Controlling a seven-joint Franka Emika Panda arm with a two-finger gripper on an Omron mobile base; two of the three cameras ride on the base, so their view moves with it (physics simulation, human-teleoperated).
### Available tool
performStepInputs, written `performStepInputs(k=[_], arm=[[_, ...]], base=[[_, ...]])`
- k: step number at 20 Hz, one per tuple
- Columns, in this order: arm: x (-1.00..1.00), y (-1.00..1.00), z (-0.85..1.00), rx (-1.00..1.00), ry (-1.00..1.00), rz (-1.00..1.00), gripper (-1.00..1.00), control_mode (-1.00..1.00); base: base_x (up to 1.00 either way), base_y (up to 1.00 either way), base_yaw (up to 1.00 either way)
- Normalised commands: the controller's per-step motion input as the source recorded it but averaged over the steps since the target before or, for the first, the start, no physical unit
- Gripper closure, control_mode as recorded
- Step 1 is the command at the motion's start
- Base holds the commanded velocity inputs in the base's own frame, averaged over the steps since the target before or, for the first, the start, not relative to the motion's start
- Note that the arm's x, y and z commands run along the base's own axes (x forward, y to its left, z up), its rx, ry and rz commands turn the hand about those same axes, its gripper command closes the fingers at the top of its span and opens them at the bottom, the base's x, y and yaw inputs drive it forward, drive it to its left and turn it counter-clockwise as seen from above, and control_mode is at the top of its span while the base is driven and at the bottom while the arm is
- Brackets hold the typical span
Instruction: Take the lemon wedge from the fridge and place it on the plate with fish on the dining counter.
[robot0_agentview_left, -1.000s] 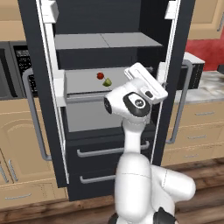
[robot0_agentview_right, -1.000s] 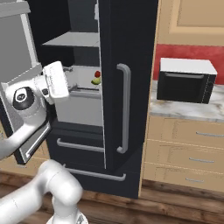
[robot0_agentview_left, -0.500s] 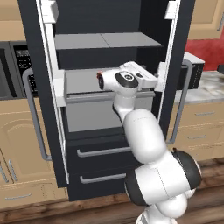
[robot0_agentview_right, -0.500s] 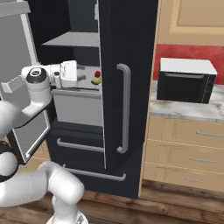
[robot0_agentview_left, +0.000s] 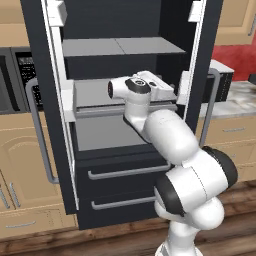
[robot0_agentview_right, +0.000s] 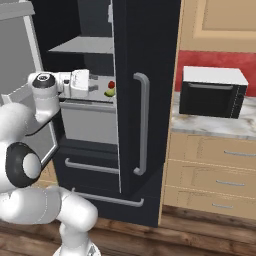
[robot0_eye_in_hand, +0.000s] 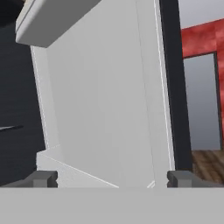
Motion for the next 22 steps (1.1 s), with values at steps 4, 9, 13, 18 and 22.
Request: performStepInputs(k=[4, 9, 13, 18, 22], arm=[[0.50, -0.25, -0.28, 0.00, 0.02, 0.00, -1.00, -1.00], [0.39, -0.43, -0.16, 0.00, 0.00, 0.00, -1.00, -1.00], [0.14, -0.53, -0.03, 0.00, 0.00, -0.03, -1.00, -1.00], [-0.02, -0.71, -0.02, 0.00, 0.01, -0.04, -1.00, -1.00], [-0.24, -0.81, -0.03, 0.00, 0.00, -0.06, -1.00, -1.00]], base=[[0.00, 0.00, 0.00], [0.00, 0.00, 0.00], [0.00, 0.00, 0.00], [0.00, 0.00, 0.00], [0.00, 0.00, 0.00]])
